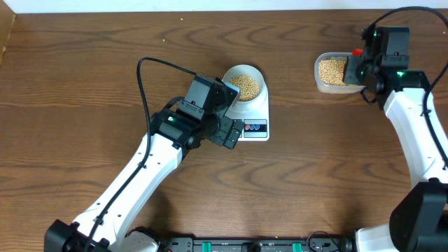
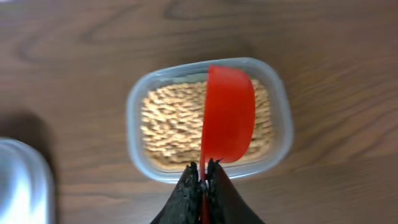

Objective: Scoop item into bowl and weigh 50g on scale

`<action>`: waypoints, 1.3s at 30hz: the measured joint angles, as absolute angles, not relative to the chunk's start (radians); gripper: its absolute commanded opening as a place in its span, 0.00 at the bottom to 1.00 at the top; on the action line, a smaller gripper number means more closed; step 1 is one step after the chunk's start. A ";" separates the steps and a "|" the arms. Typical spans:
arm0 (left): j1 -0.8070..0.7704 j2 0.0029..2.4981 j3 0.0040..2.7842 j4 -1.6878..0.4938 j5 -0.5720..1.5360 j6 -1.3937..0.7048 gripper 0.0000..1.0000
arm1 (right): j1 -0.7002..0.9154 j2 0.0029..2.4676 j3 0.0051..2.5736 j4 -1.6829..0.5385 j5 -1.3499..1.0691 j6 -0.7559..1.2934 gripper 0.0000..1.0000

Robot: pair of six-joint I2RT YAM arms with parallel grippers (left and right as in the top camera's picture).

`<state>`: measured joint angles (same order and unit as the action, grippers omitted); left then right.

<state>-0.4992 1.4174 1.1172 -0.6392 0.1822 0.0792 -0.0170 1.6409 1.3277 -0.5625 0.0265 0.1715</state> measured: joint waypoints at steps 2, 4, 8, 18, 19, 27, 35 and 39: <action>-0.499 1.417 1.117 -0.639 0.182 0.079 0.98 | -0.017 1.648 1.328 -0.561 0.008 0.263 0.18; -0.499 1.417 1.117 -0.639 0.182 0.079 0.98 | -0.017 1.665 1.328 -0.560 -0.005 0.338 0.27; -0.499 1.417 1.117 -0.639 0.182 0.079 0.98 | -0.017 1.721 1.328 -0.556 -0.020 0.472 0.67; -0.499 1.417 1.117 -0.639 0.182 0.079 0.98 | -0.017 1.738 1.327 -0.611 -0.036 0.561 0.98; -0.499 1.417 1.117 -0.639 0.183 0.079 0.98 | -0.017 1.734 1.327 -0.626 -0.043 0.559 0.99; -0.499 1.417 1.117 -0.639 0.183 0.079 0.98 | -0.017 1.524 1.326 -0.774 -0.214 0.374 0.99; -0.499 1.417 1.117 -0.639 0.183 0.079 0.98 | -0.017 1.176 1.327 -1.114 -0.300 0.250 0.99; -0.499 1.417 1.117 -0.639 0.183 0.079 0.98 | -0.017 1.063 1.327 -1.209 -0.276 0.216 0.99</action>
